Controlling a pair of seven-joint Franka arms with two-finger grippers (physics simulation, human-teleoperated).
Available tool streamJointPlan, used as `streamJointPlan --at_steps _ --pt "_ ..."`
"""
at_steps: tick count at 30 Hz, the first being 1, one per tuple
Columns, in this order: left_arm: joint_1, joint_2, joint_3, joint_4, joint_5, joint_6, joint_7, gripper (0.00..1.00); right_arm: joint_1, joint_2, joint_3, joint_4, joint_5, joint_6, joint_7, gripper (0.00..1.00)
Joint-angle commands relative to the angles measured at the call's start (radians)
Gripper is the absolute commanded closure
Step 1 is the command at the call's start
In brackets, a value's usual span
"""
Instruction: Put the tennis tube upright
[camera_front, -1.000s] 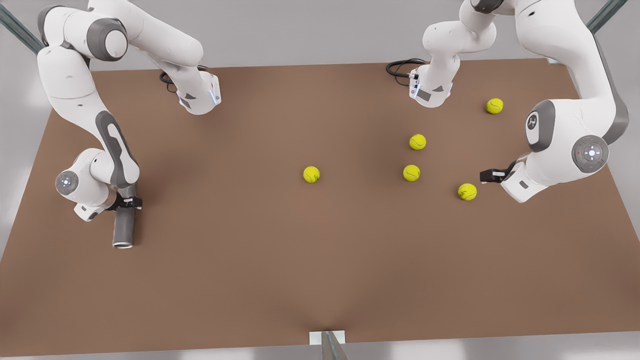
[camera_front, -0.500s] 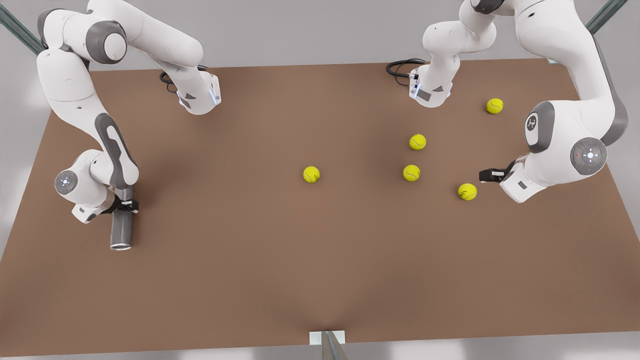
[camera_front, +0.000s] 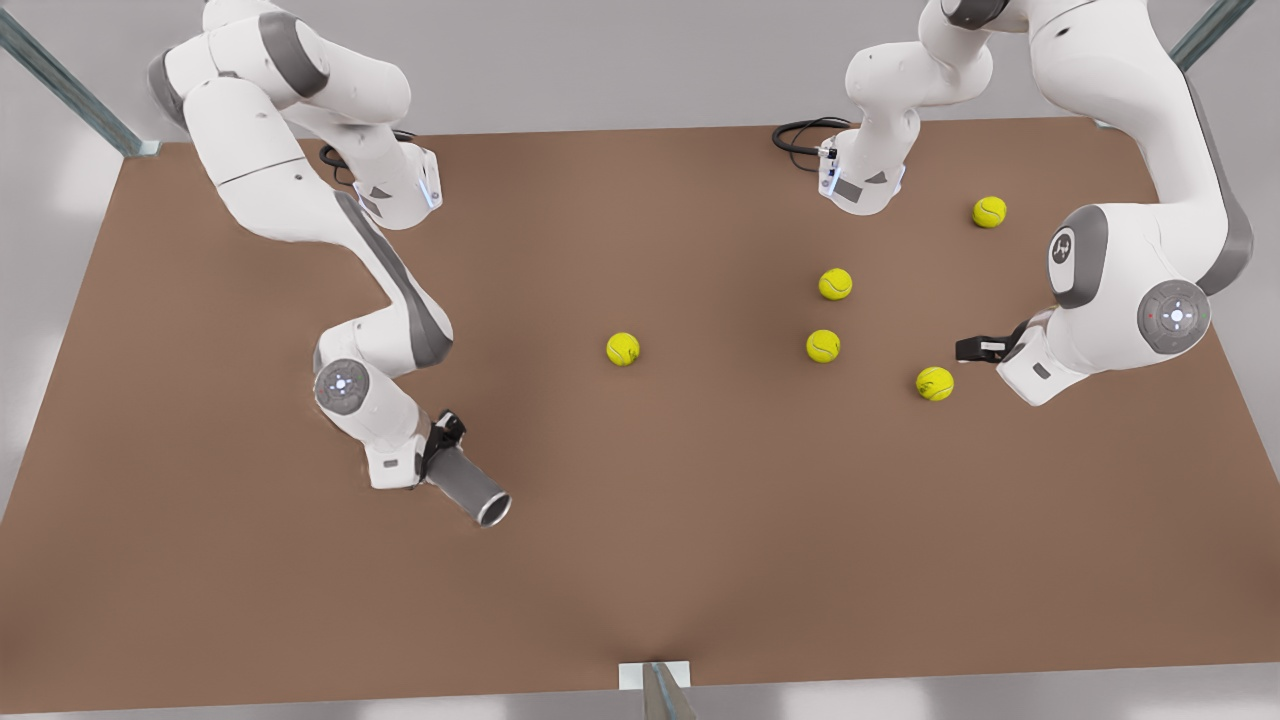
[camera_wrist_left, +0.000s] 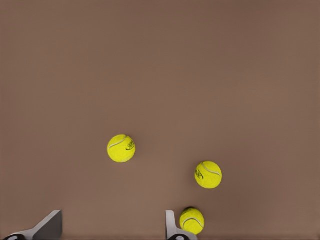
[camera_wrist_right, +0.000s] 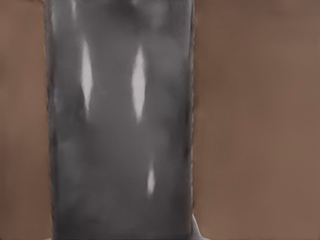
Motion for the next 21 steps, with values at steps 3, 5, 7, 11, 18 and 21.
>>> streamJointPlan --at_steps 3,5,7,11,18,21 --pt "0.0 0.0 0.0 0.0 0.0 -0.002 -0.001 0.0 0.177 0.099 -0.011 0.146 -0.235 -0.039 -0.096 0.23" --pt "0.0 0.001 0.0 0.0 0.0 0.001 -0.001 0.0 0.231 0.155 -0.009 0.193 -0.333 -0.026 -0.118 0.23" --pt "0.0 0.003 0.0 0.0 0.0 0.001 -0.001 0.0 0.312 0.197 -0.044 0.223 -0.365 0.017 -0.136 0.23" --pt "0.0 0.007 0.0 0.0 0.0 0.001 -0.001 0.0 0.397 0.248 -0.098 0.227 -0.433 0.136 -0.213 0.24" --pt "0.0 0.007 0.0 0.0 0.0 -0.004 -0.001 0.0 0.45 0.288 -0.129 0.233 -0.431 0.162 -0.207 0.24" --pt "0.0 0.011 0.0 0.0 0.002 -0.004 0.0 0.0 0.45 0.297 -0.132 0.235 -0.428 0.164 -0.202 0.24"
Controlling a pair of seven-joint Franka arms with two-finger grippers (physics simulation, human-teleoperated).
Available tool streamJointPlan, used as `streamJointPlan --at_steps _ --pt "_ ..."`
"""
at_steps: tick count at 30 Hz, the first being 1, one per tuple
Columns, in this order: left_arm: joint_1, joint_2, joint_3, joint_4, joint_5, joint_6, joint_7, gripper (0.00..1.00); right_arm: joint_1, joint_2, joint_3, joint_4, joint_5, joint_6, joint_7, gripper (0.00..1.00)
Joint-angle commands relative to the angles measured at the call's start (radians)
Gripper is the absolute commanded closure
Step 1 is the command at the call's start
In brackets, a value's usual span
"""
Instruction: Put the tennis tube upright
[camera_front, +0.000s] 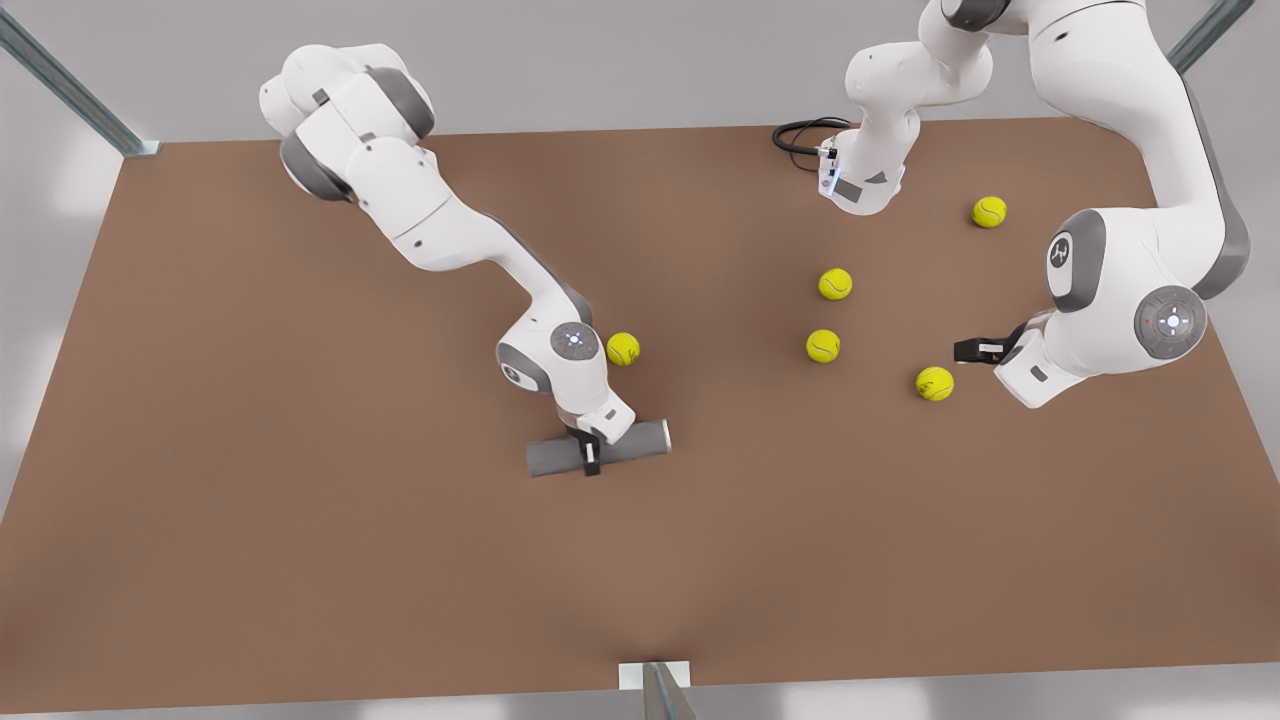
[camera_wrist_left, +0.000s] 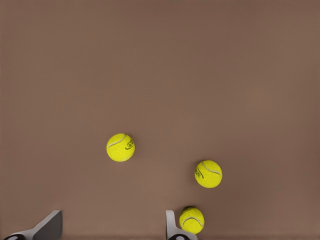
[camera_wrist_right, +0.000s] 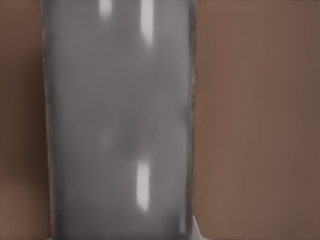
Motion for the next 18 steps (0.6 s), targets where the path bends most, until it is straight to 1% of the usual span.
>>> streamJointPlan --at_steps 1,17,18 --pt "0.0 0.0 0.0 0.0 0.002 -0.001 0.001 0.0 0.0 0.001 -0.003 0.001 -0.002 0.024 -0.06 0.24" --pt "0.0 0.014 0.0 -0.001 0.002 -0.006 -0.001 0.0 0.0 0.064 -0.017 0.052 0.009 0.028 -0.056 0.24" --pt "0.0 0.014 0.0 -0.001 0.002 -0.006 -0.001 0.0 0.0 0.062 -0.017 0.052 0.009 0.028 -0.056 0.21"
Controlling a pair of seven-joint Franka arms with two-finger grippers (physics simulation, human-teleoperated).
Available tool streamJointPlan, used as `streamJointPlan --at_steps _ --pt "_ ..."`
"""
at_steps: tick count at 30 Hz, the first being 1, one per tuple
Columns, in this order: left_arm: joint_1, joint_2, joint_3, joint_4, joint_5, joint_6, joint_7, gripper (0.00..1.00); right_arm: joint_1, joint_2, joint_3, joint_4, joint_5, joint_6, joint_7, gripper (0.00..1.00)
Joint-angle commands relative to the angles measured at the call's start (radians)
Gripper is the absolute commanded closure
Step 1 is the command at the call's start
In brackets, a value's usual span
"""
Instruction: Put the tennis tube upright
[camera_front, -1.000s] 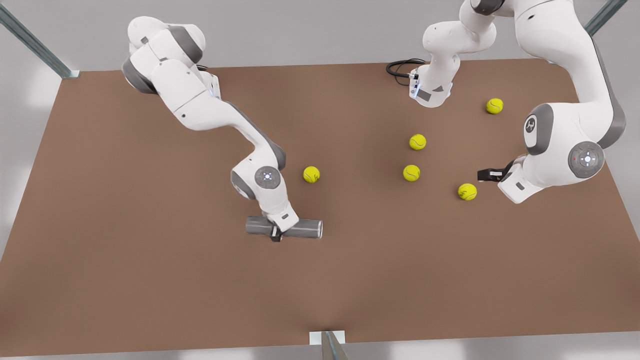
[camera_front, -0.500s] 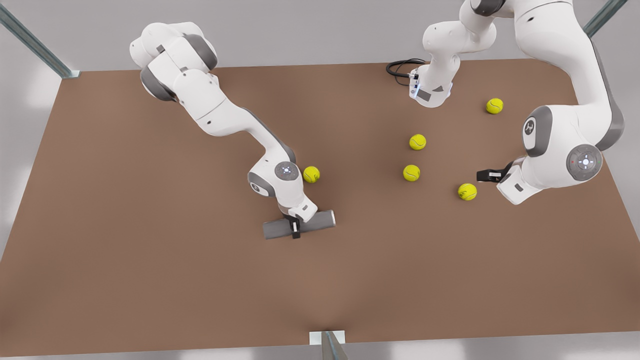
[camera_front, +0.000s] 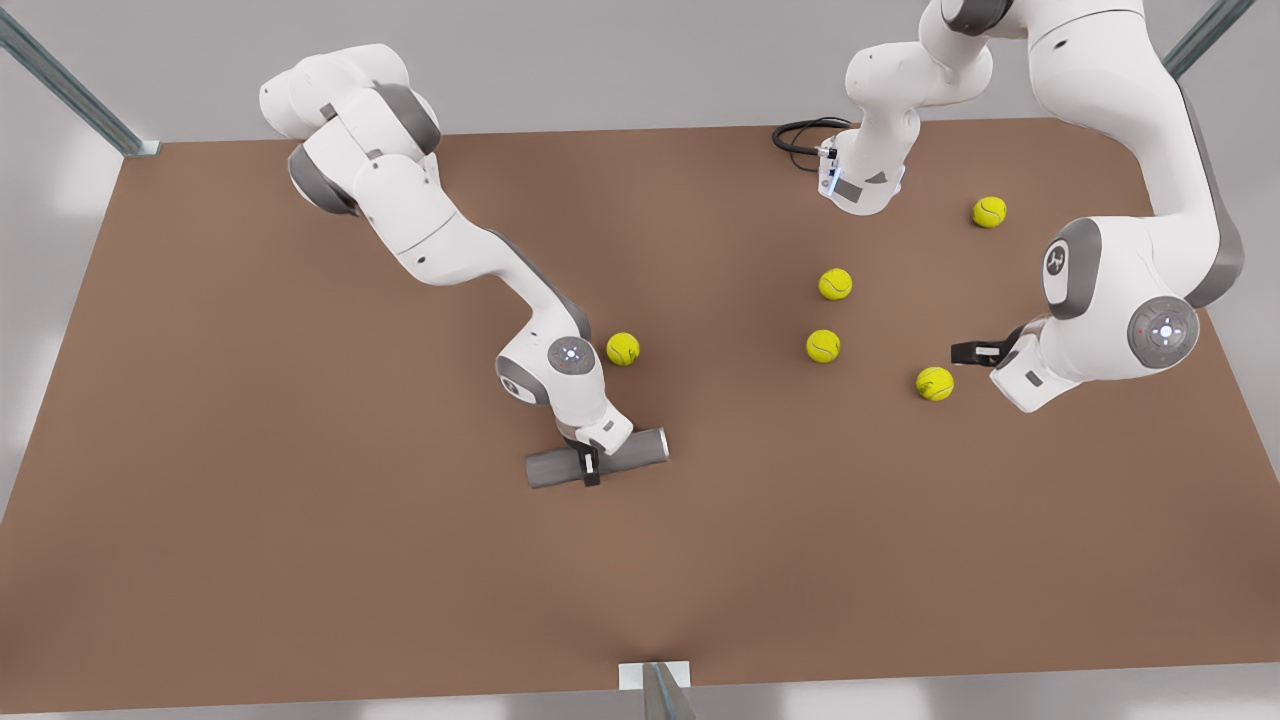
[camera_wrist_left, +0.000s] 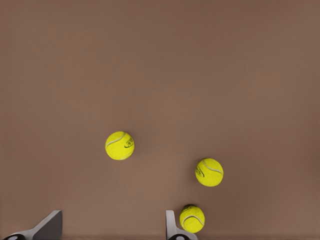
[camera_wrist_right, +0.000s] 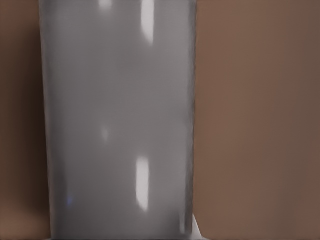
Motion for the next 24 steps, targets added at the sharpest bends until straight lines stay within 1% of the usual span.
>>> streamJointPlan --at_steps 1,9,10,12,13,16,17,18,19,20,21,22,23,24 --pt "0.0 -0.001 0.0 0.0 0.001 -0.001 0.0 0.0 0.0 -0.001 0.0 0.001 0.0 0.001 -0.02 0.0" --pt "0.0 0.002 0.0 0.0 -0.002 -0.001 -0.002 0.0 0.014 -0.01 0.002 0.001 0.011 -0.004 -0.02 0.0" --pt "0.0 0.008 0.0 -0.021 -0.125 0.006 -0.003 0.0 0.011 -0.013 0.002 -0.002 0.01 -0.005 -0.02 0.0" --pt "0.017 0.064 0.0 -0.03 -0.369 0.019 -0.002 0.0 0.009 -0.041 0.006 -0.035 0.008 -0.013 -0.018 0.0" --pt "0.037 0.119 0.0 -0.029 -0.493 0.019 0.006 0.0 0.008 -0.073 0.009 -0.073 0.008 -0.015 -0.017 0.0" --pt "0.031 0.176 -0.009 0.034 -0.522 0.025 0.006 0.0 -0.002 -0.202 0.022 -0.193 0.011 -0.033 0.009 0.0" --pt "0.029 0.195 -0.026 0.036 -0.545 0.06 0.006 0.0 -0.027 -0.246 0.049 -0.223 0.011 -0.06 0.011 0.0" --pt "0.029 0.226 -0.071 0.036 -0.572 0.126 0.016 0.0 -0.087 -0.309 0.106 -0.255 0.031 -0.137 0.006 0.0" --pt "0.029 0.267 -0.13 0.036 -0.575 0.256 0.029 0.0 -0.182 -0.369 0.196 -0.257 0.086 -0.289 -0.003 0.0" --pt "0.029 0.323 -0.177 0.059 -0.573 0.362 0.03 0.0 -0.259 -0.433 0.247 -0.217 0.184 -0.488 -0.012 0.0" --pt "0.026 0.405 -0.186 0.152 -0.572 0.373 0.033 0.0 -0.331 -0.443 0.241 -0.116 0.311 -0.729 0.027 0.0" --pt "0.026 0.482 -0.198 0.229 -0.573 0.385 0.041 0.0 -0.393 -0.435 0.232 -0.036 0.324 -0.876 0.126 0.0" --pt "0.026 0.515 -0.242 0.235 -0.578 0.494 0.026 0.0 -0.413 -0.435 0.154 0.001 0.316 -0.939 0.261 0.0" --pt "0.014 0.534 -0.258 0.234 -0.581 0.557 -0.005 0.0 -0.431 -0.437 0.04 0.027 0.347 -0.958 0.414 0.0"
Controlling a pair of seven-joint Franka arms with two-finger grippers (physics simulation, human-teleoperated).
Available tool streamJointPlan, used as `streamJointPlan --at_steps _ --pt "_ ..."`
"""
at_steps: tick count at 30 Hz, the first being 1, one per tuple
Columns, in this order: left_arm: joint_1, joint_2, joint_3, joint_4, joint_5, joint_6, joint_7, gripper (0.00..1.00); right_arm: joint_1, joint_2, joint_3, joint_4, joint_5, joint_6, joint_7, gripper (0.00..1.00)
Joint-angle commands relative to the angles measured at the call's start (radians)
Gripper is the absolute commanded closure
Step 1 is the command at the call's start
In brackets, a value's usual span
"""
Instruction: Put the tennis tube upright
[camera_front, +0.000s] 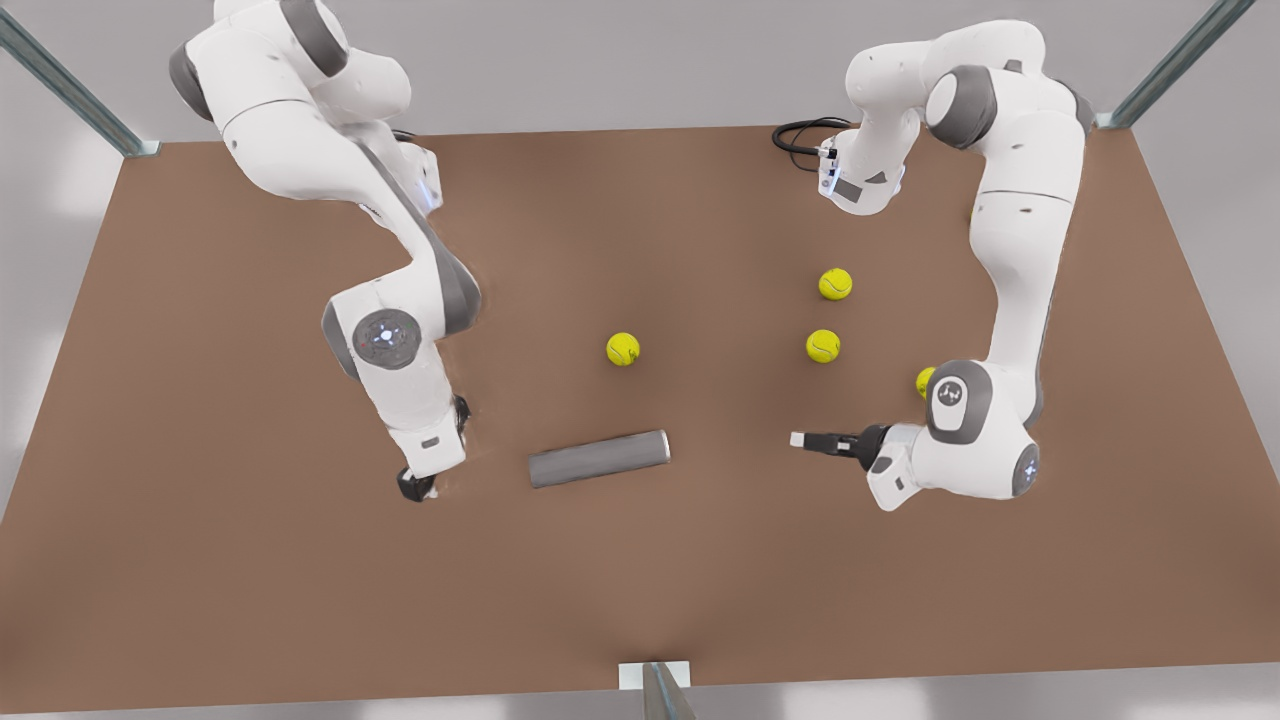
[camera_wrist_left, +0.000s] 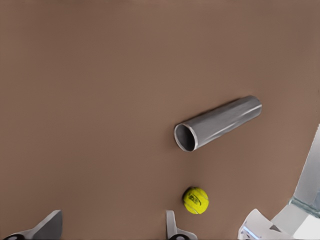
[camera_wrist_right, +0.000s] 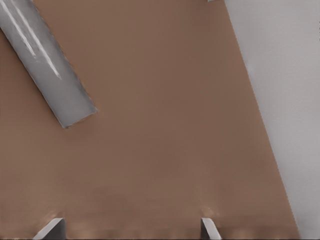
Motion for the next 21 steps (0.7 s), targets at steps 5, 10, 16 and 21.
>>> streamJointPlan --at_steps 5,10,16,21 --pt "-0.081 0.112 -0.072 0.013 -0.075 0.509 -0.055 0.0 -0.018 -0.267 -0.162 0.14 0.172 -0.722 0.595 0.0" --pt "-0.135 0.145 -0.073 -0.004 -0.101 0.519 -0.123 0.0 0.029 -0.322 -0.245 -0.024 0.222 -0.599 0.585 0.0" --pt "-0.13 0.122 -0.211 -0.171 -0.104 0.772 -0.144 0.0 0.034 -0.334 -0.24 -0.003 0.207 -0.596 0.633 0.0" --pt "-0.059 0.154 -0.288 -0.197 -0.096 0.787 -0.107 0.0 0.029 -0.328 -0.24 -0.006 0.207 -0.6 0.63 0.0"
